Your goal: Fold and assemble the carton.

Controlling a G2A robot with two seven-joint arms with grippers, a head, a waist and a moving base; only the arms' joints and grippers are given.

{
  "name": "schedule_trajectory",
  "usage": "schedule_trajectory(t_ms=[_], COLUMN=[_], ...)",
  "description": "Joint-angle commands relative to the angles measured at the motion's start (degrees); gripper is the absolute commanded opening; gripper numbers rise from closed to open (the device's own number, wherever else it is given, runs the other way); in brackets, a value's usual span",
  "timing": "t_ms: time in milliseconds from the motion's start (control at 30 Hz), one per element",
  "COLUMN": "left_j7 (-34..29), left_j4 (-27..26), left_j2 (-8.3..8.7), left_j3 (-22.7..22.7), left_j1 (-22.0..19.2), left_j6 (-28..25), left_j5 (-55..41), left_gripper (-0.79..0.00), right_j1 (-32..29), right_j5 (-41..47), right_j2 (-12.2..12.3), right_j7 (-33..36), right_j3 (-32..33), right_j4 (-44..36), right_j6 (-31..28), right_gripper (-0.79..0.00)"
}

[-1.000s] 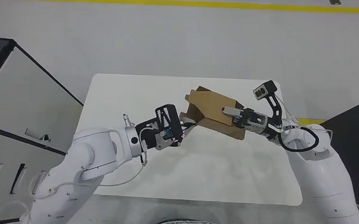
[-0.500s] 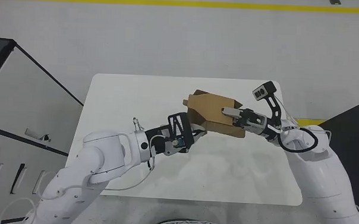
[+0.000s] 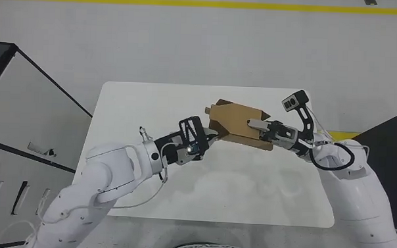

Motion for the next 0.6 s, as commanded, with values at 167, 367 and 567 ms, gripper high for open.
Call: schedule_trajectory(t_ms=[167,367,567], left_j7=[0.4,0.1,0.7], left_j4=[0.2,1.9,1.5], left_j2=[0.78,1.09,0.91], left_j3=[-7.2,-9.7,-7.1], left_j1=[3.5,5.8,5.4], left_j6=[0.7,1.5,1.0], left_j5=[-1.2,-0.4,-1.0], left_gripper=[-0.785,-0.785,-0.785], right_j1=[-0.9,-0.7,-0.2], right_j5=[0.8,3.3,6.8], right_j2=[0.2,0.3,0.2], right_j7=[1.8,6.8,11.3], right_j3=[1.8,2.7,2.4], right_j4=[-0.4,-1.1,-0.6], right_j6=[-0.8,-2.4,-3.3], right_gripper=[-0.785,-0.785,-0.785])
